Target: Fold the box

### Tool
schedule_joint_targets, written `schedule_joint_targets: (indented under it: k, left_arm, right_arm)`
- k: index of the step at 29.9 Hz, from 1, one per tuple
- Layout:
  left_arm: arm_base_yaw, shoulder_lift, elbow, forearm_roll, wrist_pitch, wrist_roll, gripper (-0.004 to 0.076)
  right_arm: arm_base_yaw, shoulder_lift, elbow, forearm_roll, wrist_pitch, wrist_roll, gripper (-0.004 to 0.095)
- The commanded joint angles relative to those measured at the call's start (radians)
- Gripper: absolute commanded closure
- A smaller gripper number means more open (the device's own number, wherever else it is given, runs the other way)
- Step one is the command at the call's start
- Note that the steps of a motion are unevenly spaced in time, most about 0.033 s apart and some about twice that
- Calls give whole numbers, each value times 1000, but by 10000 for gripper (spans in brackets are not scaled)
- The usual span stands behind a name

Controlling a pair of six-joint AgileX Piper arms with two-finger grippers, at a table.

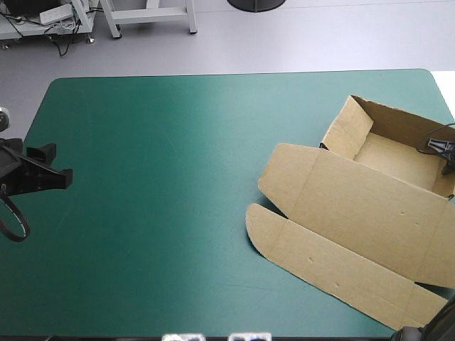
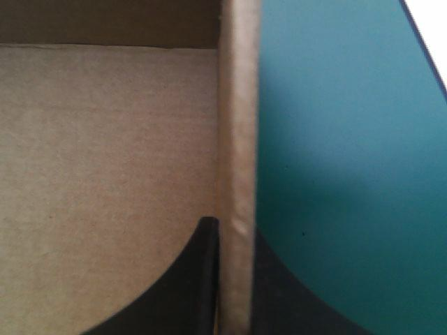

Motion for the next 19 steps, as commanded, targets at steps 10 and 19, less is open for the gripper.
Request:
schedule_joint_targets:
  k: [10,19]
  left_arm:
    - [-4,27,-18,-2,42,-18,358]
    - [-4,44,-18,-2,42,-18,358]
  right_arm:
    - [-3,-52,73,-124,-167,-88,795]
    - [-3,-56,30,-159,-155,-116,554]
